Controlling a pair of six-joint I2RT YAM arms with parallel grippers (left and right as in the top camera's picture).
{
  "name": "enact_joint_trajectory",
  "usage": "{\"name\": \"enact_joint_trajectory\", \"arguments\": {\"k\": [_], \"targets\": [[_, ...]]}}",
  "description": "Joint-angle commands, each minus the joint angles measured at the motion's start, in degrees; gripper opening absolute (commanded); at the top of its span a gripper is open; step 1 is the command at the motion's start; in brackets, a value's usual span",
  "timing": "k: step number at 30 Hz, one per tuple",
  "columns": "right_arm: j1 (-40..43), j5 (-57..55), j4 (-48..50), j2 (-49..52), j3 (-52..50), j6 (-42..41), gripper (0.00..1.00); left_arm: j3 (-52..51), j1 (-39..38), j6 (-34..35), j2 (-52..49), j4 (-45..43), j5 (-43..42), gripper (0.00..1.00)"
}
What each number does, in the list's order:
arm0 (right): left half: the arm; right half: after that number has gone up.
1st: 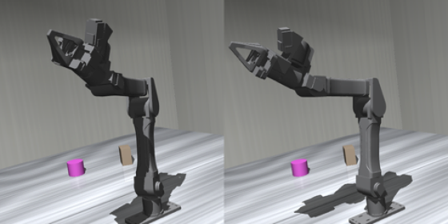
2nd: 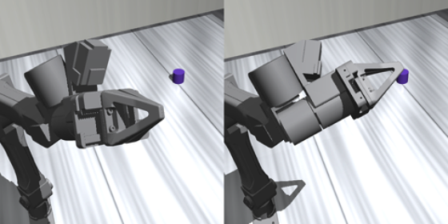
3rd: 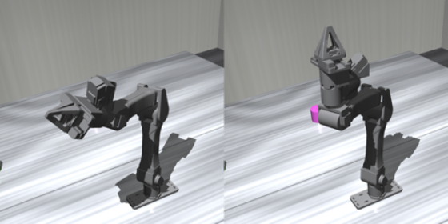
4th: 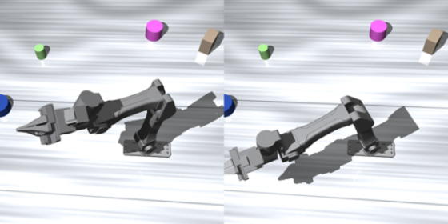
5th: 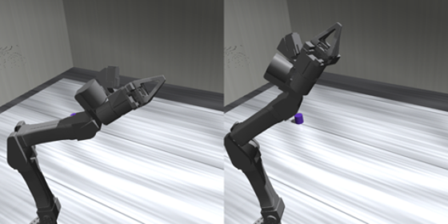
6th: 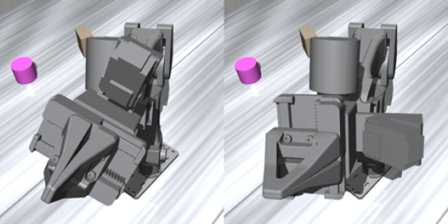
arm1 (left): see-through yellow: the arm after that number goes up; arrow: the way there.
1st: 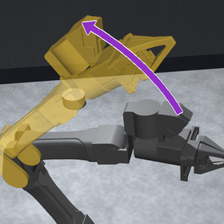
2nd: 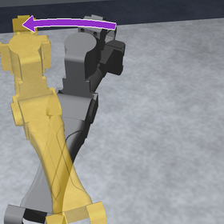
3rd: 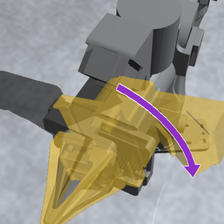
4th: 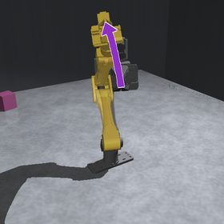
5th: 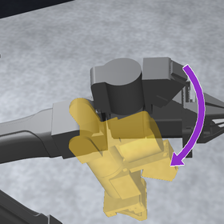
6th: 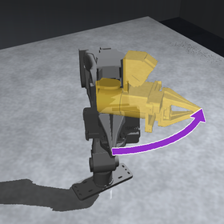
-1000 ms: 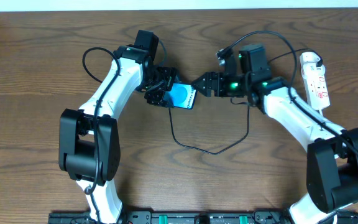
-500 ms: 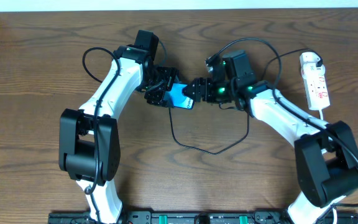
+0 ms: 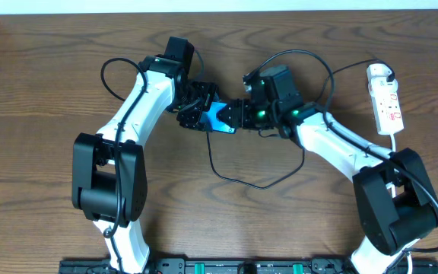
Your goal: Plug charger to phone and switch on socket
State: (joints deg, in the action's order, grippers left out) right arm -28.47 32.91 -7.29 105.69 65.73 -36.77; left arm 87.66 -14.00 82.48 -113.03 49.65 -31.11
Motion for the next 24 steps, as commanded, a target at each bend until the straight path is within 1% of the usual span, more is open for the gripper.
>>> {"name": "enact_joint_trajectory", "arguments": {"k": [1,5,8,16,24], "targets": [[-1.8,-3.8,0.2,0.2,0.9,-2.5,0.54,0.4,0.0,-0.3,1.5,0.2,0.1,0.63],[-3.2,-6.9,0.8,0.2,0.9,-3.7,0.48,0.4,0.0,-0.3,1.5,0.2,0.1,0.63],[-3.8,-9.2,1.3,0.2,0.9,-4.0,0.41,0.4,0.0,-0.3,1.5,0.2,0.1,0.63],[-4.2,-10.8,1.7,0.4,0.9,-3.9,0.38,0.4,0.0,-0.3,1.5,0.2,0.1,0.63],[-4.2,-10.7,1.9,0.9,0.9,-3.9,0.29,0.4,0.0,-0.3,1.5,0.2,0.1,0.63]]}}
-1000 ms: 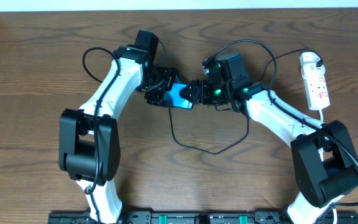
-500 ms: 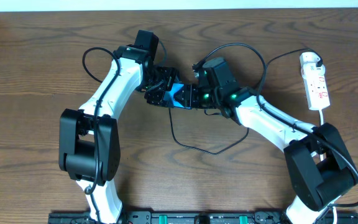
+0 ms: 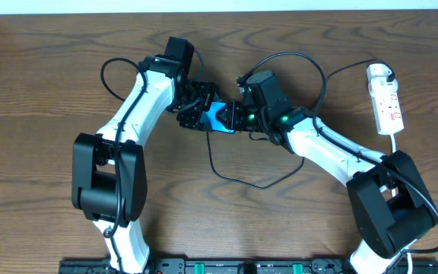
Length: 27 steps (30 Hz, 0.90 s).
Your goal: Plug charger to phone and switch on socket
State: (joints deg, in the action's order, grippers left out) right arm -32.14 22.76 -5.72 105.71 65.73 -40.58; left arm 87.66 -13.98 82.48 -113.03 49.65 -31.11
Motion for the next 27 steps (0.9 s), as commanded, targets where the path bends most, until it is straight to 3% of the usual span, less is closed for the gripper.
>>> {"name": "enact_joint_trajectory", "arguments": {"k": [1,7,11,27], "targets": [[-0.5,-0.6,0.4,0.8,0.9,-0.1,0.27,0.4,0.0,-0.3,1.5,0.2,0.1,0.63],[-0.5,0.0,0.7,0.8,0.9,-0.2,0.17,0.4,0.0,-0.3,1.5,0.2,0.1,0.63],[-0.5,0.6,0.8,0.8,0.9,-0.6,0.01,0.4,0.0,-0.3,1.5,0.2,0.1,0.63],[4.3,7.1,5.6,0.8,0.9,-3.9,0.01,0.4,0.0,-0.3,1.5,0.1,0.1,0.63]]}}
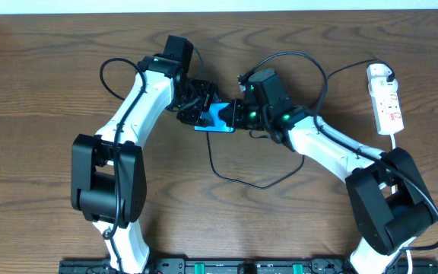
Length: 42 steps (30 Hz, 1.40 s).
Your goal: Plug charger to phone and switch on socket
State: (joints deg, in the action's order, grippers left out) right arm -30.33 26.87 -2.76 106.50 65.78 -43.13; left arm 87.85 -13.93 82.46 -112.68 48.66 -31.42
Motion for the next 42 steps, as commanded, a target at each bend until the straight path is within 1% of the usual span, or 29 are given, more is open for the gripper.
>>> {"name": "enact_joint_trajectory", "arguments": {"k": [1,5,10,17,22,24,25,30,33,35,38,40,42], "targets": [[3.3,3.8,3.3,0.0,0.9,-2.1,0.01,0.2,0.0,-0.3,1.1,1.1,0.4,0.63],[6.1,6.2,4.6,0.0,0.9,-4.3,0.01,0.2,0.2,-1.4,1.1,-0.3,-0.1,0.63],[9.3,9.2,7.5,0.0,0.9,-7.5,0.01,0.2,0.2,-5.5,1.1,-6.1,-5.4,0.63],[12.5,11.5,13.8,0.0,0.9,-13.9,0.01,0.2,0.2,-5.9,1.1,-13.0,-10.7,0.63],[13.9,11.9,18.0,0.0,0.9,-19.0,0.01,0.2,0.7,-8.9,1.1,-13.8,-11.5,0.63],[14.2,12.3,19.7,0.0,0.9,-21.6,0.01,0.2,1.2,-9.0,1.1,-13.9,-11.6,0.59],[14.2,12.3,20.2,0.0,0.9,-22.6,0.01,0.2,1.5,-9.1,1.1,-14.1,-11.8,0.59],[14.2,12.0,23.1,0.0,0.9,-28.8,0.01,0.2,3.0,-15.8,1.1,-16.7,-14.0,0.60],[14.1,10.4,23.4,0.0,0.9,-32.4,0.01,0.2,3.4,-18.2,1.1,-18.4,-16.6,0.61],[14.1,9.2,23.3,0.0,0.9,-33.7,0.01,0.2,3.4,-19.3,1.1,-20.2,-18.2,0.69],[13.8,8.3,23.3,0.0,0.9,-37.0,0.01,0.2,3.4,-19.8,1.1,-22.9,-19.6,0.78],[13.3,7.7,23.3,0.0,0.9,-40.9,0.01,0.2,3.4,-19.8,1.1,-24.4,-19.6,0.80],[12.7,7.1,23.4,0.0,0.9,-44.4,0.01,0.2,3.4,-19.9,1.1,-25.3,-19.6,0.81]]}}
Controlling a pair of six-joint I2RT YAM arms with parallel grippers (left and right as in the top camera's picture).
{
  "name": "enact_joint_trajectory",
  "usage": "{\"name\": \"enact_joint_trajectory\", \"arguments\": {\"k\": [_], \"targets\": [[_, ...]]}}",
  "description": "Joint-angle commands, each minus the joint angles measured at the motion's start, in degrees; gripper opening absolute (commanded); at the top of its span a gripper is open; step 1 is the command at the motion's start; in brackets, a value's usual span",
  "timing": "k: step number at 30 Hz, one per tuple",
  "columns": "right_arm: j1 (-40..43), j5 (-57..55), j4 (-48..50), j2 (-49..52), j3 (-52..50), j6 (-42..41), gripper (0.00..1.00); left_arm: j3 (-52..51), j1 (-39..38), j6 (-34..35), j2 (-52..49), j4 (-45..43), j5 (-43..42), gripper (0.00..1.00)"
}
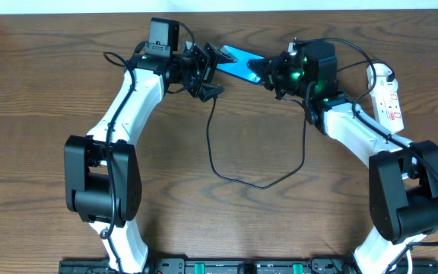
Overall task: Plug charger to phone and switch on socket
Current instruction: 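Hold the phone with both grippers and rotate it upright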
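Observation:
The blue phone (240, 62) is held off the table at the back, slanting down to the right. My right gripper (269, 74) is shut on its right end. My left gripper (210, 73) faces the phone's left end, and the black charger cable (258, 184) ends at its fingers, so it seems shut on the charger plug, which is too small to see. Whether the plug sits in the phone cannot be told. From there the cable hangs down in a loop and rises towards the right arm. The white socket strip (385, 97) lies at the far right.
Both arms reach to the back of the brown wooden table (44, 152), their elbows spread wide. The cable loop lies across the table's middle. A white wall edge (90, 6) runs along the back.
Both grippers and the phone have moved to the back of the table and to the right. The phone is now lifted and slanted, no longer lying level between them. The cable's left end came along.
At first the phone sat between the two grippers in mid-table, left gripper at its left end, right gripper at its right end. The right gripper then stood closer against the phone. Now both hold their ends further back and nearer the socket strip.

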State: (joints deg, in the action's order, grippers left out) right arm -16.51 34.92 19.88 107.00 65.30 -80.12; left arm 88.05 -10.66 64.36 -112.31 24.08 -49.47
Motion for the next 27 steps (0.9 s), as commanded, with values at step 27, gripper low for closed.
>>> {"name": "enact_joint_trajectory", "arguments": {"k": [27], "targets": [[-7.5,-6.6,3.7,-0.5,1.3,-29.6,0.01,0.0,0.1,1.0,0.7,-7.1,3.0,0.57]]}}
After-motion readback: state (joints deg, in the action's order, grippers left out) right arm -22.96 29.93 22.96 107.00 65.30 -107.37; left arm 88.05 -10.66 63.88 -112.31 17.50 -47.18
